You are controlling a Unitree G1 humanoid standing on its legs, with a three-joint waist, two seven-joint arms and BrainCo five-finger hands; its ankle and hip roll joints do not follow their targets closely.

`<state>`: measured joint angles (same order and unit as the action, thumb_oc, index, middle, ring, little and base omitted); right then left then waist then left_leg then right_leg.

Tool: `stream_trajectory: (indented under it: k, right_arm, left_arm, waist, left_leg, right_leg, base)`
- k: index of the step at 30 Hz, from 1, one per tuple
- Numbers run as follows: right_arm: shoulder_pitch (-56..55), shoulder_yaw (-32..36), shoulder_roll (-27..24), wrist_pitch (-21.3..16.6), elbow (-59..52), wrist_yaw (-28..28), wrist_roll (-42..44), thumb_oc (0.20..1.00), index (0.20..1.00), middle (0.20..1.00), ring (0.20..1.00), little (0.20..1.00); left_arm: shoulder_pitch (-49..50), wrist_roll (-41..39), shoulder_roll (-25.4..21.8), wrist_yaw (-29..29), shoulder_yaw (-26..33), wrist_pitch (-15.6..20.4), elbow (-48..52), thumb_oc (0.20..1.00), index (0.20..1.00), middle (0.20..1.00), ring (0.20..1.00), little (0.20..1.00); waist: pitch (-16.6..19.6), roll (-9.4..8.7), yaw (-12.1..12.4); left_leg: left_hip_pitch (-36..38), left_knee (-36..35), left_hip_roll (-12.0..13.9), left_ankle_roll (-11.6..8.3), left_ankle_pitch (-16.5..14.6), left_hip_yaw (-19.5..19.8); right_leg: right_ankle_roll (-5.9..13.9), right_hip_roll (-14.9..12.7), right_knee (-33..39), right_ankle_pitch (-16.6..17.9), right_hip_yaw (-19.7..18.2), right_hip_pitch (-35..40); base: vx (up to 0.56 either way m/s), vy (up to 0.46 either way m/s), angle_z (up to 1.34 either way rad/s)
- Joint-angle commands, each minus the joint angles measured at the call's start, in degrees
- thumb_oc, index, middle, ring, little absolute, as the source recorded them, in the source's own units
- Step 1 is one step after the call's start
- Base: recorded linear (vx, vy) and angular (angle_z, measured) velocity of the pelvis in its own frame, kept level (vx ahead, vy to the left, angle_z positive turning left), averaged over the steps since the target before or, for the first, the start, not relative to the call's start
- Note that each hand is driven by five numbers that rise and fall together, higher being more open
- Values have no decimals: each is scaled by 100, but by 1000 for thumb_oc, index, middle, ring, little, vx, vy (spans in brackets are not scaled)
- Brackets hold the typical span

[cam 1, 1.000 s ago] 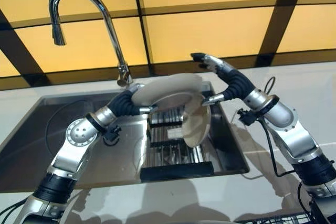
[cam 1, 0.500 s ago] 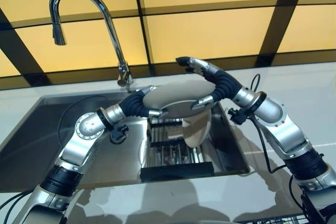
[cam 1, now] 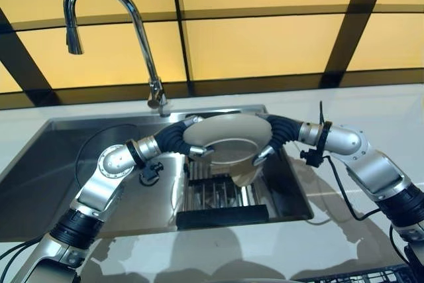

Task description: Pick up plates and place into dishwasher.

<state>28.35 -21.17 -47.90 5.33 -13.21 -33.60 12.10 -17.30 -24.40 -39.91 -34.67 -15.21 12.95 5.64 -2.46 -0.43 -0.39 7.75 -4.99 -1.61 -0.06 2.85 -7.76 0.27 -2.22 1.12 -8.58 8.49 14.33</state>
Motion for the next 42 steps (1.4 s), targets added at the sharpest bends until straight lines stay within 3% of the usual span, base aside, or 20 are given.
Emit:
stream_trajectory:
  k: [1,15,25,27,28,34,42]
  right_arm:
    - [123,210,74,-127,-138,63,153,200,200,200,200,200]
    - [-146,374,450,-195,49,285,209,200,200,200,200,200]
    - [-228,459,603,-257,114,564,169,200,200,200,200,200]
    - [-305,536,696,-280,145,593,78,200,200,200,200,200]
    - [-347,573,733,-275,135,619,27,200,200,200,200,200]
    - [-344,690,684,-250,110,903,-13,200,200,200,200,200]
    - [-346,1118,845,-495,143,1823,142,200,200,200,200,200]
  left_arm:
    - [-265,-398,38,285,342,384,-121,200,200,200,200,200]
    - [-203,-518,239,262,371,368,-57,200,200,200,200,200]
    - [-179,-760,409,502,455,149,-18,200,200,200,200,200]
    - [-104,-727,504,514,502,119,17,909,909,909,909,909]
    - [-74,-696,542,535,518,57,55,1000,1000,1000,1000,1000]
    - [-53,-719,598,699,534,-49,99,1000,1000,1000,1000,1000]
    - [15,-761,768,796,633,-94,-6,1000,1000,1000,1000,1000]
  waist:
    - [340,-44,151]
    - [338,-38,202]
    - [345,-40,197]
    - [348,-37,203]
    - [348,-37,203]
    - [338,-41,157]
    - [311,-28,75]
  left_leg:
    - [242,37,113,-18,-819,83]
    - [250,32,108,-16,-816,124]
    - [252,29,116,-17,-822,101]
    - [254,34,118,-17,-827,97]
    - [255,34,119,-19,-829,95]
    - [256,40,121,-18,-840,44]
    - [298,74,131,-7,-902,-49]
  right_leg:
    - [563,-267,371,714,86,-598]
    - [561,-266,388,701,121,-555]
    - [557,-263,388,692,124,-562]
    - [555,-261,388,694,127,-564]
    - [559,-259,388,693,127,-565]
    - [562,-251,388,695,84,-596]
    - [552,-205,388,700,-28,-623]
  base:
    - [0,0,0]
    - [0,0,0]
    - [0,0,0]
    - [0,0,0]
    - [0,0,0]
    - [-24,3,-1]
    - [-30,-3,-7]
